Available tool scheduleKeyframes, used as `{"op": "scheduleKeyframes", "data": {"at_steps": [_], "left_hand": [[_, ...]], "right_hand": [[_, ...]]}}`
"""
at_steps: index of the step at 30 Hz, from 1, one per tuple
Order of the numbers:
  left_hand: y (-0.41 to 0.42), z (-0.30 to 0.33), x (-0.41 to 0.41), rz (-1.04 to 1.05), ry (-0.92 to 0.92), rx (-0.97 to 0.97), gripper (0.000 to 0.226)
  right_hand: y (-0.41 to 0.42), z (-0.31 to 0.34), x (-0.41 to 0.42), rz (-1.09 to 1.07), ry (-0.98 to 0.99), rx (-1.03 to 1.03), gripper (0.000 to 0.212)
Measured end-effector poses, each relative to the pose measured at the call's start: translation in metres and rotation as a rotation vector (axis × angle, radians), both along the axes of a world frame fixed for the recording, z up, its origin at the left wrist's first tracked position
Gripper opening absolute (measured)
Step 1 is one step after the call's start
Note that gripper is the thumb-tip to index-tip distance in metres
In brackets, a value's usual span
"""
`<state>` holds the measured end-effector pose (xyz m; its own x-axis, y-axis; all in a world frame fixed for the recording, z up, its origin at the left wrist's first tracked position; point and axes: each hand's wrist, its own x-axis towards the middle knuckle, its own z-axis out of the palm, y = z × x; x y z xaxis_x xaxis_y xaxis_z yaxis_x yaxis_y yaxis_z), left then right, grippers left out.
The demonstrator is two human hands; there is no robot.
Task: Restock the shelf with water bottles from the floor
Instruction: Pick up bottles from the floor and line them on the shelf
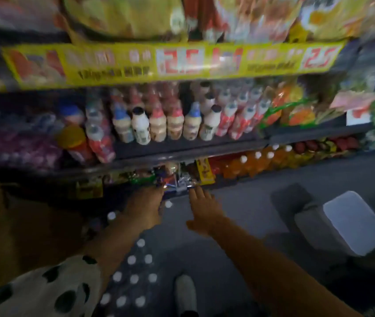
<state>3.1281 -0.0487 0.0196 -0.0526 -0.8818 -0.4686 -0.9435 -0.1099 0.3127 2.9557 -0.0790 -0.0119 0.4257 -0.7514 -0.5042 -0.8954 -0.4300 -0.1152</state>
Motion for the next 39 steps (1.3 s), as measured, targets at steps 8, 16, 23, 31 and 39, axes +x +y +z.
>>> {"op": "scheduleKeyframes", "data": {"at_steps": [8, 16, 23, 31, 39], "left_hand": [[-0.009, -0.224, 0.022, 0.142, 0.1, 0.153, 0.057], [-0.011, -0.341, 0.047, 0.197, 0.074, 0.21, 0.058], [-0.011, -0.355, 0.048, 0.235, 0.106, 0.203, 0.053], [-0.007, -0.274, 0.047, 0.253, 0.216, 0.182, 0.062], [0.01, -0.067, 0.038, 0.211, 0.37, 0.084, 0.058]], "right_hand": [[-0.038, -0.248, 0.057, 0.053, 0.013, 0.072, 0.088], [-0.063, -0.375, 0.091, 0.076, 0.043, 0.085, 0.085], [-0.065, -0.382, 0.095, 0.151, -0.076, 0.043, 0.065], [-0.053, -0.283, 0.079, 0.153, -0.09, 0.154, 0.06], [-0.051, -0.011, 0.054, 0.146, -0.261, 0.168, 0.03]]}}
